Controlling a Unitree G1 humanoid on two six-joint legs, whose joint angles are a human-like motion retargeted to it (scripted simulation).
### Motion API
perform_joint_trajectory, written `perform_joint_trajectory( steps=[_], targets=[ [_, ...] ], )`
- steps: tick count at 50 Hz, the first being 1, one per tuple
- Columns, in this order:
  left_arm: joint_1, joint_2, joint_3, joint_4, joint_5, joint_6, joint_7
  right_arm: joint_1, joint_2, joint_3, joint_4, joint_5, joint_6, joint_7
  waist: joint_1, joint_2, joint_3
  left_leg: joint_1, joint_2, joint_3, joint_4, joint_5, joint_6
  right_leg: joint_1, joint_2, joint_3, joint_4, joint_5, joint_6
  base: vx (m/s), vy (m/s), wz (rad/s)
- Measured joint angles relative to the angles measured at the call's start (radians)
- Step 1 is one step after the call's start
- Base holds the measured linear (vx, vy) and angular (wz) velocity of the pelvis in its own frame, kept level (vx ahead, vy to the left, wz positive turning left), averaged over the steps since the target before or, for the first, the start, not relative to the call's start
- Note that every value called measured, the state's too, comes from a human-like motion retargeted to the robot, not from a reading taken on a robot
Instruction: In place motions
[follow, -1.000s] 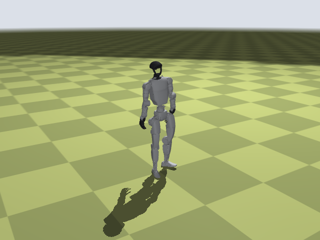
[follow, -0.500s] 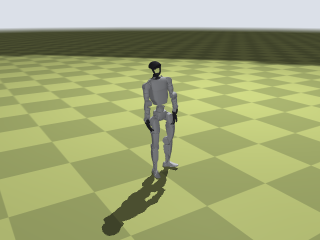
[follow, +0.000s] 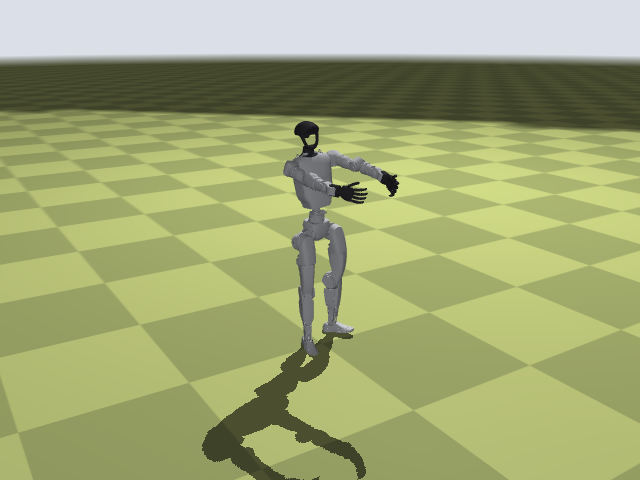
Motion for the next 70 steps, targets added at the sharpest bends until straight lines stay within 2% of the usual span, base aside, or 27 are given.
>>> perform_joint_trajectory(
  steps=[5,8,15,20,22,23,25,27,30,32,34,37,39,42,45,50,55,57,60,64,67,70],
  targets=[
    [-0.001,-0.010,-0.008,0.012,-0.113,-0.137,0.108,-0.008,-0.010,0.021,0.025,-0.043,-0.011,-0.016,0.001,-0.001,0.003,0.021,-0.002,0.000,0.000,-0.009,0.002,0.016,0.001,0.005,-0.001,-0.006,-0.002,0.04,0.00,-0.01],
    [0.030,-0.019,-0.002,0.010,-0.095,-0.174,0.138,0.019,-0.003,0.010,0.021,-0.081,-0.016,-0.022,-0.002,-0.002,0.003,0.031,-0.005,-0.001,-0.001,-0.013,0.004,0.025,0.001,0.005,0.000,-0.009,-0.004,0.07,0.00,0.00],
    [0.234,-0.060,0.031,-0.135,0.096,-0.134,0.019,0.241,0.039,-0.053,-0.133,-0.255,-0.064,-0.101,0.003,0.008,-0.020,0.035,-0.013,-0.005,-0.004,-0.018,0.007,0.025,-0.003,0.007,0.003,-0.016,-0.004,0.10,0.03,0.01],
    [0.490,-0.103,0.061,-0.265,0.328,-0.093,-0.055,0.497,0.031,-0.067,-0.249,-0.519,-0.186,-0.117,-0.005,0.027,-0.002,0.050,-0.019,-0.012,-0.010,-0.022,0.008,0.037,-0.005,-0.001,0.004,-0.022,-0.003,0.08,0.10,0.07],
    [0.598,-0.126,0.077,-0.260,0.392,-0.081,-0.071,0.602,0.017,-0.057,-0.223,-0.621,-0.205,-0.097,-0.008,0.025,0.016,0.063,-0.022,-0.014,-0.013,-0.024,0.009,0.049,-0.005,-0.003,0.003,-0.024,-0.003,0.07,0.02,0.04],
    [0.650,-0.137,0.083,-0.242,0.415,-0.073,-0.078,0.657,0.011,-0.052,-0.189,-0.669,-0.190,-0.096,-0.008,0.023,0.026,0.069,-0.023,-0.016,-0.013,-0.025,0.010,0.056,-0.005,-0.004,0.003,-0.025,-0.003,0.00,0.00,0.00],
    [0.754,-0.156,0.094,-0.175,0.461,-0.071,-0.100,0.768,-0.008,-0.040,-0.086,-0.752,-0.102,-0.093,-0.008,0.016,0.049,0.082,-0.025,-0.020,-0.014,-0.026,0.010,0.070,-0.006,-0.009,0.002,-0.028,-0.003,0.00,0.00,0.00],
    [0.850,-0.171,0.119,-0.066,0.504,-0.046,-0.103,0.867,-0.018,-0.044,0.062,-0.862,0.072,-0.037,-0.009,0.006,0.068,0.090,-0.028,-0.024,-0.016,-0.027,0.010,0.079,-0.008,-0.014,0.002,-0.030,-0.002,0.06,-0.06,0.11],
    [0.991,-0.196,0.176,0.086,0.507,0.038,-0.076,1.032,-0.033,-0.087,0.261,-1.056,0.374,0.118,-0.007,-0.006,0.091,0.095,-0.033,-0.027,-0.021,-0.029,0.009,0.086,-0.010,-0.018,-0.001,-0.035,-0.001,0.10,-0.06,0.07],
    [1.138,-0.226,0.225,0.086,0.503,0.126,-0.091,1.206,-0.044,-0.089,0.276,-1.064,0.464,0.185,0.014,-0.008,0.105,0.098,-0.031,-0.011,-0.026,-0.031,0.006,0.081,-0.011,0.000,0.003,-0.041,0.005,0.16,-0.06,-0.68],
    [1.281,-0.263,0.279,0.086,0.508,0.191,-0.118,1.380,-0.056,-0.102,0.276,-0.998,0.479,0.200,0.070,-0.007,0.108,0.099,-0.021,0.045,-0.030,-0.038,0.000,0.058,-0.012,0.059,0.022,-0.055,0.016,0.13,-0.02,-0.97],
    [1.495,-0.321,0.373,0.086,0.545,0.229,-0.190,1.608,-0.066,-0.189,0.276,-0.883,0.450,0.151,-0.038,0.012,0.117,0.078,-0.034,-0.051,-0.027,-0.030,0.006,0.073,-0.020,-0.036,-0.005,-0.040,0.010,0.19,-0.03,1.19],
    [1.618,-0.358,0.424,0.086,0.536,0.243,-0.212,1.712,-0.078,-0.272,0.276,-0.866,0.454,0.135,-0.028,0.019,0.117,0.080,-0.031,-0.028,-0.027,-0.034,0.005,0.071,-0.016,-0.011,-0.004,-0.046,0.011,0.12,0.01,-0.17],
    [1.752,-0.415,0.497,0.086,0.458,0.256,-0.152,1.806,-0.101,-0.374,0.276,-0.807,0.524,0.085,-0.024,0.036,0.131,0.087,-0.023,-0.022,-0.025,-0.038,0.006,0.072,-0.009,0.001,-0.003,-0.045,0.011,0.04,0.05,-0.27],
    [1.798,-0.462,0.563,0.086,0.292,0.241,-0.059,1.818,-0.131,-0.394,0.276,-0.685,0.558,0.002,-0.025,0.046,0.162,0.104,-0.019,-0.010,-0.027,-0.041,0.008,0.075,-0.003,0.021,-0.001,-0.041,0.010,-0.04,0.06,-0.34],
    [1.728,-0.464,0.614,0.086,0.115,0.191,-0.028,1.698,-0.140,-0.374,0.276,-0.594,0.475,-0.084,-0.022,0.043,0.157,0.095,-0.021,-0.006,-0.026,-0.038,0.007,0.059,-0.006,0.029,0.000,-0.033,0.010,-0.06,0.02,-0.07],
    [1.561,-0.409,0.562,0.064,0.216,0.148,-0.186,1.450,-0.113,-0.288,0.275,-0.633,0.379,-0.029,-0.021,0.033,0.121,0.077,-0.025,-0.007,-0.027,-0.029,0.005,0.043,-0.013,0.024,0.000,-0.025,0.008,-0.02,0.00,0.01],
    [1.490,-0.393,0.513,0.006,0.296,0.143,-0.270,1.353,-0.088,-0.250,0.200,-0.668,0.362,0.025,-0.019,0.034,0.124,0.078,-0.025,-0.007,-0.026,-0.027,0.006,0.043,-0.012,0.024,0.001,-0.022,0.006,-0.13,0.00,-0.01],
    [1.384,-0.369,0.442,-0.086,0.417,0.140,-0.363,1.222,-0.048,-0.186,0.050,-0.712,0.325,0.120,-0.019,0.041,0.124,0.081,-0.023,-0.006,-0.025,-0.026,0.007,0.044,-0.009,0.025,0.002,-0.019,0.004,-0.11,-0.02,-0.02],
    [1.276,-0.334,0.351,-0.214,0.541,0.142,-0.398,1.107,-0.010,-0.116,-0.229,-0.695,0.247,0.190,-0.023,0.044,0.115,0.082,-0.022,-0.009,-0.023,-0.023,0.007,0.048,-0.010,0.020,0.003,-0.018,0.003,-0.04,0.00,0.01],
    [1.232,-0.307,0.273,-0.306,0.606,0.128,-0.387,1.052,0.004,-0.084,-0.487,-0.580,0.158,0.116,-0.017,0.041,0.107,0.082,-0.024,-0.013,-0.023,-0.021,0.008,0.054,-0.012,0.013,0.003,-0.019,0.003,0.00,0.00,0.00],
    [1.219,-0.285,0.214,-0.369,0.642,0.095,-0.355,1.007,-0.002,-0.057,-0.781,-0.414,0.014,-0.049,-0.010,0.036,0.096,0.081,-0.027,-0.018,-0.022,-0.020,0.008,0.058,-0.014,0.006,0.002,-0.022,0.003,0.00,0.00,0.00]
  ],
)
